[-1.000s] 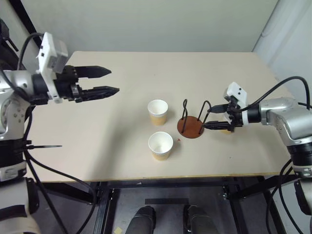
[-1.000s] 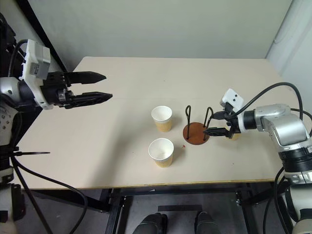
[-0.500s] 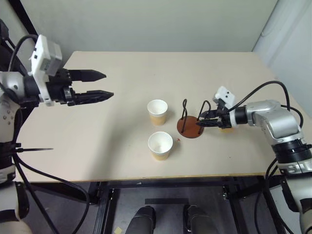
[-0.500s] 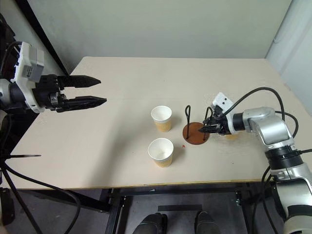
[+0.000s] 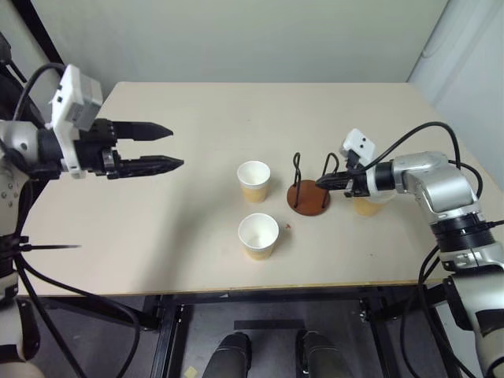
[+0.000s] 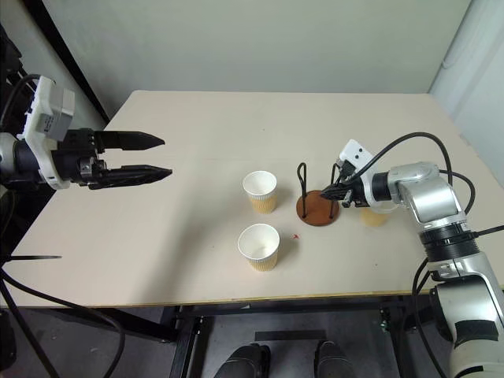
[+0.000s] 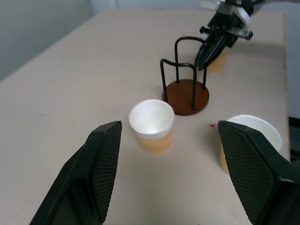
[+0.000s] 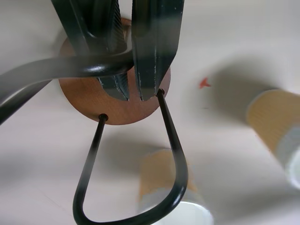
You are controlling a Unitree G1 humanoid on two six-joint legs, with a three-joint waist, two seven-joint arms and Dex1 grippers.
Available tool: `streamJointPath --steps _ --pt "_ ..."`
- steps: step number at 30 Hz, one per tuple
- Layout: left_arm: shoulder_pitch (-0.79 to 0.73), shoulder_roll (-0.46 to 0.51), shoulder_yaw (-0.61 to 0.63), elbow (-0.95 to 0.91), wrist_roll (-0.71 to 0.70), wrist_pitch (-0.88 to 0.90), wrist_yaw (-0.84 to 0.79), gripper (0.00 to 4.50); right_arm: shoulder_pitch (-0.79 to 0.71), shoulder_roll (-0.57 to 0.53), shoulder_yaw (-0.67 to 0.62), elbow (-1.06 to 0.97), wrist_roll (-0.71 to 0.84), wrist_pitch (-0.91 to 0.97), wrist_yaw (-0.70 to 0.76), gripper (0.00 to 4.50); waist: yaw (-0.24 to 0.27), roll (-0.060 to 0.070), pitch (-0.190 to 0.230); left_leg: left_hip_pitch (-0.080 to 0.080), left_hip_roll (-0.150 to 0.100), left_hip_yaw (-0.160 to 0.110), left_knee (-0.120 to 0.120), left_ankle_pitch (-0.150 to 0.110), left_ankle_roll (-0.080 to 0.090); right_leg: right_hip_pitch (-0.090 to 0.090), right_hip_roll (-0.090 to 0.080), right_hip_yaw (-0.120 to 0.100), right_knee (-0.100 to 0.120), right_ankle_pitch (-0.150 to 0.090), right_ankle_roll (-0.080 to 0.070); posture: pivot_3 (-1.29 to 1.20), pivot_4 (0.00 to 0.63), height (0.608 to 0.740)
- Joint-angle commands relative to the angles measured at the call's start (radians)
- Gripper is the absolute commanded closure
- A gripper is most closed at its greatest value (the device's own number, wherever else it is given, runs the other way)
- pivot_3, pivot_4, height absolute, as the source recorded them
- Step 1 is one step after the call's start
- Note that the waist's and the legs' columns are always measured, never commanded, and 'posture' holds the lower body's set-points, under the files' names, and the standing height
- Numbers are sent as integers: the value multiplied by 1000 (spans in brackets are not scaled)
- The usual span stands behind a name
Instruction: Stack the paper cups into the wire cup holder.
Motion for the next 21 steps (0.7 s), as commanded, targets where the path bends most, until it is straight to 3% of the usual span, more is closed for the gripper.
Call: streamJointPath --steps 1,20,21 --pt "40 53 54 -70 -43 35 -36 996 11 -58 -2 -121 44 34 88 4477 0 0 0 0 0 0 0 -1 -1 0 0 0 0 0 -1 0 150 740" --pt "45 75 33 -81 -53 45 -49 996 118 -133 36 -182 14 16 128 4477 -2 0 0 4 1 -1 1 0 -3 1 1 1 7 -2 -3 0 150 740" --pt "44 74 32 -82 -54 46 -49 996 124 -139 39 -185 13 17 132 4188 -2 0 0 4 1 -1 1 0 -3 1 1 1 7 -2 -3 0 150 740"
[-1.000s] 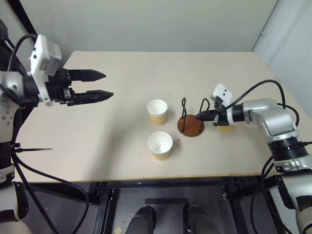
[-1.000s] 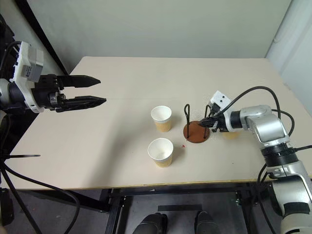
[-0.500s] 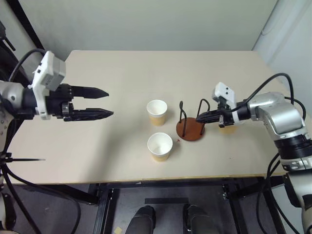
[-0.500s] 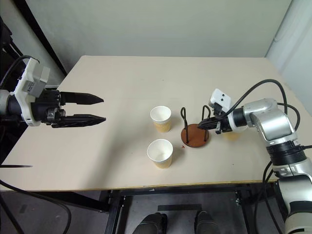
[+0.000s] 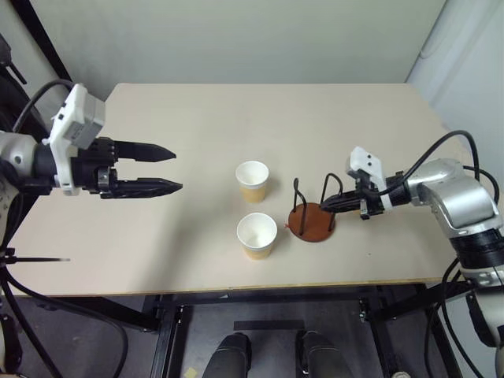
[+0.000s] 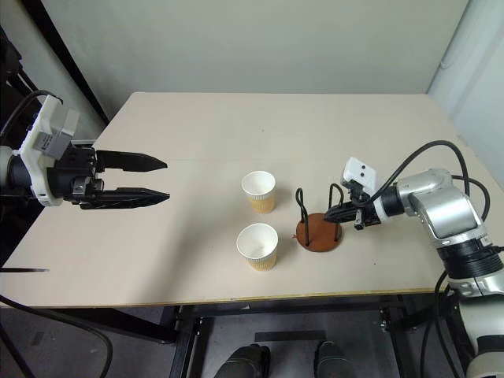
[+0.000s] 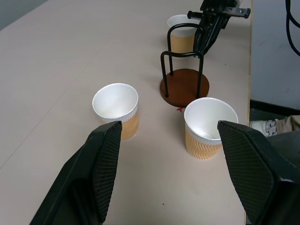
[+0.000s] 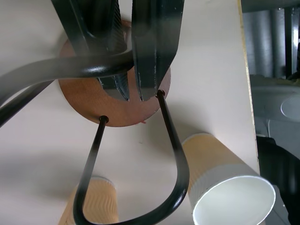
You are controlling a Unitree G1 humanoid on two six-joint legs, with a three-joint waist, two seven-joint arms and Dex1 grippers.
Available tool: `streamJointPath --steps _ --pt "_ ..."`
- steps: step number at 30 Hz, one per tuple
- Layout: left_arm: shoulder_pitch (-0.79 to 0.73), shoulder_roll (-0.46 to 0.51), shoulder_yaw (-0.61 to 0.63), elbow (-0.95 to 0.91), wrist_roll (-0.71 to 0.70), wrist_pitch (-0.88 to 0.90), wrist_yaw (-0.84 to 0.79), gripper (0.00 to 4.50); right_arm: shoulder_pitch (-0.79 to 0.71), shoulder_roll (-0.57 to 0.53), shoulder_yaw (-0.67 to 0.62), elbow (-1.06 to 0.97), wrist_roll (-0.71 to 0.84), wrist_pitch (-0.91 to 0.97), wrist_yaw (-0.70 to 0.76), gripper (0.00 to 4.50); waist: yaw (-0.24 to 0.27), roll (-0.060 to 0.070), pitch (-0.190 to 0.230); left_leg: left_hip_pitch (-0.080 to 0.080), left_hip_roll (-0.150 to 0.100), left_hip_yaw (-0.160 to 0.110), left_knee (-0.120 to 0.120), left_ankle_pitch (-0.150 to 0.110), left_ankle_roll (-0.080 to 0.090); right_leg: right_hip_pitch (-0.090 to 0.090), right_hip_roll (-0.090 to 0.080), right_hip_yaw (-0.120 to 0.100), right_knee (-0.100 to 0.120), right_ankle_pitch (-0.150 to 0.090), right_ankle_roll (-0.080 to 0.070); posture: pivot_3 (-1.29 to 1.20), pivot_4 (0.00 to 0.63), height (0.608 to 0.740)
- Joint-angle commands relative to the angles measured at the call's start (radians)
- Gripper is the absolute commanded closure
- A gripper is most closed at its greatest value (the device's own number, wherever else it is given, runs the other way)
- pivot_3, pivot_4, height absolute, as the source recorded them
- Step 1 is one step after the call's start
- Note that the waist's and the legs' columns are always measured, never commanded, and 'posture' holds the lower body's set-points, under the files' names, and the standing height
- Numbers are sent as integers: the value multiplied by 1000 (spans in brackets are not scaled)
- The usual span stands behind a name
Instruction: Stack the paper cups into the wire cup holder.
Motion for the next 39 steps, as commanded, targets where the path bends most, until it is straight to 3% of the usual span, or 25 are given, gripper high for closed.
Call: streamJointPath --steps 1,12,23,29,33,39 --pt "-25 17 15 -19 -12 6 -1 996 19 -31 18 -22 -18 -5 12 3856 0 0 0 0 0 0 0 0 0 0 0 0 0 0 0 0 150 740" --pt "-40 -7 -7 -14 -8 -1 8 996 57 -88 2 -52 -6 -1 18 95 0 0 0 -1 0 0 0 0 0 0 0 0 0 0 0 0 150 740" --pt "-46 -18 -26 7 18 -29 -3 996 206 -262 -114 -234 68 48 30 95 2 0 0 -1 0 0 0 0 -1 1 0 0 -2 -1 1 0 150 740" --pt "-53 -3 -62 41 80 -93 -28 996 197 -347 -189 -393 132 72 42 95 2 0 0 -1 0 0 0 0 -1 1 0 0 -1 -1 2 0 150 740" --pt "-106 0 -104 120 155 -176 -50 996 74 -302 -105 -528 145 69 39 95 -4 0 0 -1 0 0 0 -1 -1 -1 1 1 -1 -2 2 0 150 740" --pt "-188 -22 -151 209 211 -235 -84 996 -72 -199 85 -536 48 -16 58 95 -4 -1 -1 -1 3 -1 0 -1 -1 -1 4 1 -1 -2 1 0 150 740"
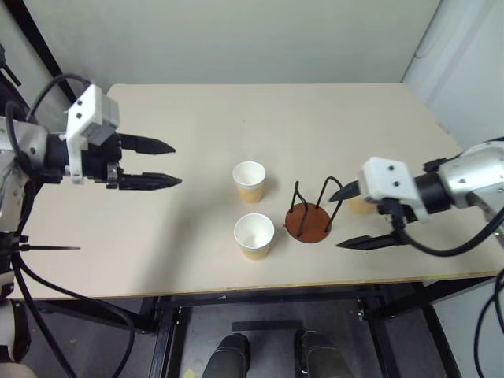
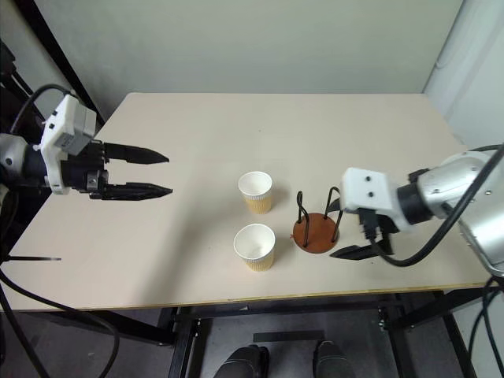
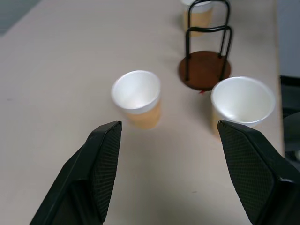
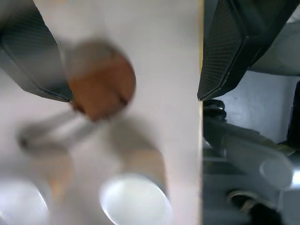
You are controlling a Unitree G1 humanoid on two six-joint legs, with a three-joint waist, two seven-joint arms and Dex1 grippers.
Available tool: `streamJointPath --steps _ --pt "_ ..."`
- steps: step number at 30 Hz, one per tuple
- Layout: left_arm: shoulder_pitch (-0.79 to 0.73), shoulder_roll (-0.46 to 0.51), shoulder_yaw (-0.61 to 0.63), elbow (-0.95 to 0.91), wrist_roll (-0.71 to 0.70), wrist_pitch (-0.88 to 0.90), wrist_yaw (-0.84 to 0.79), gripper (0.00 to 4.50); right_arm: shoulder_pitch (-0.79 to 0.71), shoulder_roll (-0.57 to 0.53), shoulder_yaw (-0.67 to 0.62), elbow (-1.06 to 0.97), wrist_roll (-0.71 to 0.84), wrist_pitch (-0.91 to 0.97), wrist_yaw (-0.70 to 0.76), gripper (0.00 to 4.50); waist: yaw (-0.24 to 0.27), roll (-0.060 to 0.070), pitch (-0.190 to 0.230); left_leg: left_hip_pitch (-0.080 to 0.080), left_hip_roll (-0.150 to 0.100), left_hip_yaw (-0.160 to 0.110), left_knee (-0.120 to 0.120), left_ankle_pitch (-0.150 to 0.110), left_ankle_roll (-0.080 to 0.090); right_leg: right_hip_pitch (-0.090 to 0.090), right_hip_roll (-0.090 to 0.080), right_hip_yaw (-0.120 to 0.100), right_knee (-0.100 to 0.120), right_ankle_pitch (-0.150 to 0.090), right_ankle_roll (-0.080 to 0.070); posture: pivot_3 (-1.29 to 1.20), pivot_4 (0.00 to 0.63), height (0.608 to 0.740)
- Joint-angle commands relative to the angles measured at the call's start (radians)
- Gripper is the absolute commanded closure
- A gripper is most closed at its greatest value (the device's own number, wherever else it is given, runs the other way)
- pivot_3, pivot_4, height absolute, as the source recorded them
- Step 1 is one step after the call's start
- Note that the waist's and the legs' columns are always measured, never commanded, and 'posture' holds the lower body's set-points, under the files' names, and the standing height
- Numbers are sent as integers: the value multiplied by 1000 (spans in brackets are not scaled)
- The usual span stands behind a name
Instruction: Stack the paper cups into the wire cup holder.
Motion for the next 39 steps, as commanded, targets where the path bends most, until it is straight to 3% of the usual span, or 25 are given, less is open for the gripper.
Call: streamJointPath --steps 1,22,35,39 --pt "-46 -3 -2 27 25 -32 -19 996 -64 38 75 3 -57 -57 17 95 2 0 0 0 0 0 0 0 0 -1 0 0 0 0 0 0 150 740" --pt "-55 -3 16 24 33 -27 -42 996 -197 307 330 170 -342 -336 73 95 1 0 0 0 7 0 1 0 -1 -4 5 -1 6 0 -8 0 150 740" --pt "-47 0 31 9 24 -14 -30 996 -185 419 374 303 -448 -436 76 95 0 -1 0 0 12 0 2 0 -4 -6 9 -1 10 0 -13 0 150 740" --pt "-44 -1 35 6 25 -12 -28 996 -176 442 380 325 -470 -458 79 1002 -1 -1 0 0 12 0 1 0 -5 -7 9 -1 10 -1 -14 0 150 740"
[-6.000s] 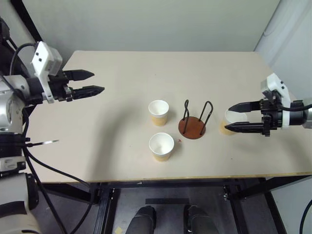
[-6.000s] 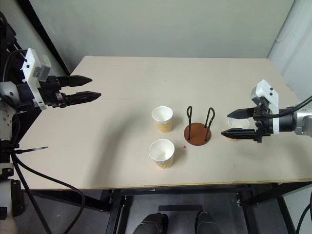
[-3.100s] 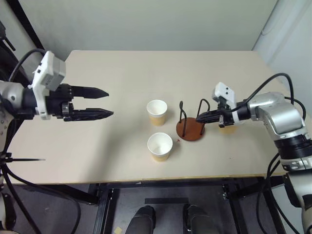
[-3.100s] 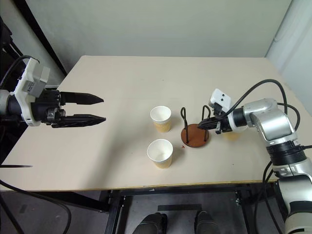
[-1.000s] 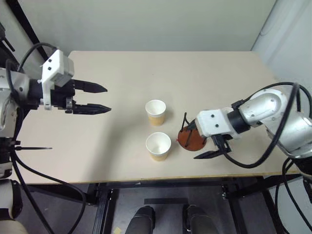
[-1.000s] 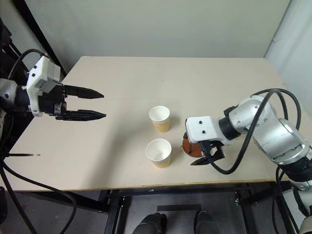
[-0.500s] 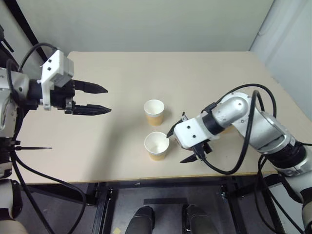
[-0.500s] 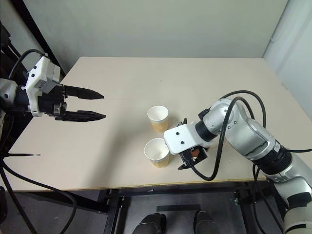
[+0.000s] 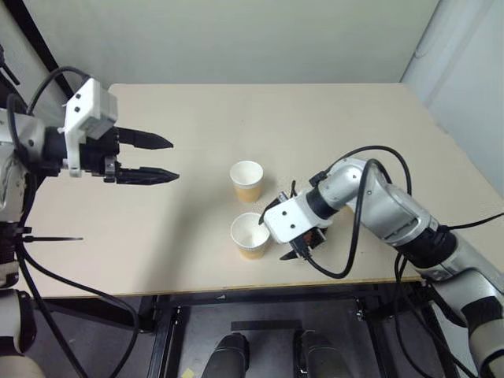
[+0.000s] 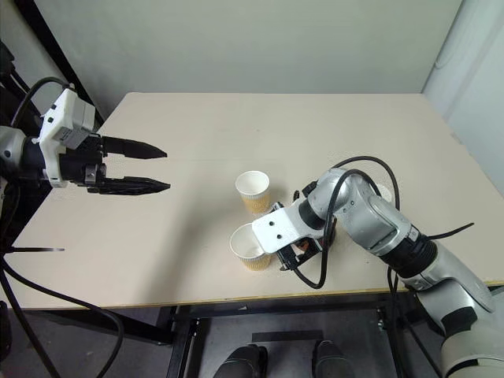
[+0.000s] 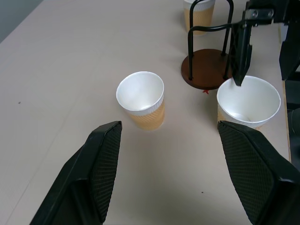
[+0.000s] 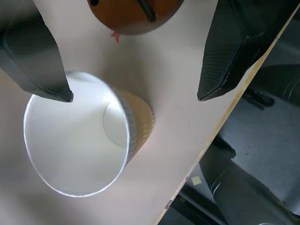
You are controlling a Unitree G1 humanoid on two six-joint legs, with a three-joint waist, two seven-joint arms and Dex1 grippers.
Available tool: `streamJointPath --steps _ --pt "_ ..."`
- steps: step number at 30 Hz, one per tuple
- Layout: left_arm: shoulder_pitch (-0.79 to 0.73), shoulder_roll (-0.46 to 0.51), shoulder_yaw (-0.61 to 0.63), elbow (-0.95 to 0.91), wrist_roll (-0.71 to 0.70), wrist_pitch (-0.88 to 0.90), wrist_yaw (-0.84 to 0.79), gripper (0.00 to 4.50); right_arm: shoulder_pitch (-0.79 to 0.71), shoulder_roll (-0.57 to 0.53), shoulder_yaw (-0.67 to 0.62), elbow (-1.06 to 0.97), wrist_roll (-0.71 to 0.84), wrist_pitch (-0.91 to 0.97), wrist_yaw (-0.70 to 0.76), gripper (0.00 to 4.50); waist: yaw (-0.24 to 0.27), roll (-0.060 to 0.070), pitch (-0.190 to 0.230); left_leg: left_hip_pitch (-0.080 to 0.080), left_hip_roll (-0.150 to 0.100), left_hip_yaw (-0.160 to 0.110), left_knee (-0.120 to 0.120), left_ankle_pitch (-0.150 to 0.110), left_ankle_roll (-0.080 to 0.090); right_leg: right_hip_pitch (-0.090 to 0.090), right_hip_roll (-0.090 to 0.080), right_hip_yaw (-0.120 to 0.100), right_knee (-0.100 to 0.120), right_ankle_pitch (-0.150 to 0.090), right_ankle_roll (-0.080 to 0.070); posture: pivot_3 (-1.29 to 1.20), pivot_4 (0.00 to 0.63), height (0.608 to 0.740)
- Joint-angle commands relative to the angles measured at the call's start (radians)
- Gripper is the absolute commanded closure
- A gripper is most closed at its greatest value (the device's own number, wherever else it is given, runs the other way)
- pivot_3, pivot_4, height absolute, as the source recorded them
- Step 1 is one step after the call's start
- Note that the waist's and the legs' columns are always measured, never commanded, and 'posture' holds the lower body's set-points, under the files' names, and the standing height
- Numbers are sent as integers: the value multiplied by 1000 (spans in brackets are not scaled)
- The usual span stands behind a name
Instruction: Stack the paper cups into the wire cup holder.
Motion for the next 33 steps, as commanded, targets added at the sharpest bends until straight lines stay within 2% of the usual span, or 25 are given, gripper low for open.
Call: streamJointPath --steps 1,9,10,15,23,26,33 --pt "-13 16 38 -27 -11 2 6 996 1 13 7 -1 -22 -28 2 1423 0 0 0 0 0 0 0 0 0 0 0 0 0 0 0 0 150 740" --pt "-12 5 37 -30 -14 4 13 996 18 33 16 0 -53 -49 0 4249 0 0 0 0 0 0 0 0 0 0 0 0 0 0 -1 0 150 740" --pt "-12 5 36 -31 -15 5 14 996 19 34 14 -1 -55 -50 1 4486 0 0 0 0 0 0 0 0 0 0 0 0 0 0 -1 0 150 740" --pt "-12 0 33 -33 -17 4 18 996 3 26 -31 -9 -22 -16 18 4486 0 0 0 0 0 0 0 0 0 0 0 0 0 0 -1 0 150 740" --pt "-15 -3 31 -26 -15 3 15 996 -162 -12 -264 2 176 195 54 4486 -1 0 0 0 0 0 -1 0 -1 0 0 0 0 -1 -3 0 150 740" --pt "-17 -5 30 -21 -14 2 15 996 -224 -27 -315 16 220 243 51 4486 -1 0 0 0 0 0 -2 0 -2 -1 1 0 1 -3 -5 0 150 740" --pt "-23 -13 26 -16 -10 -1 15 996 -260 -205 -326 95 164 111 107 4486 5 0 0 -1 1 0 -2 -1 -3 -2 1 0 0 -4 -7 0 150 740"
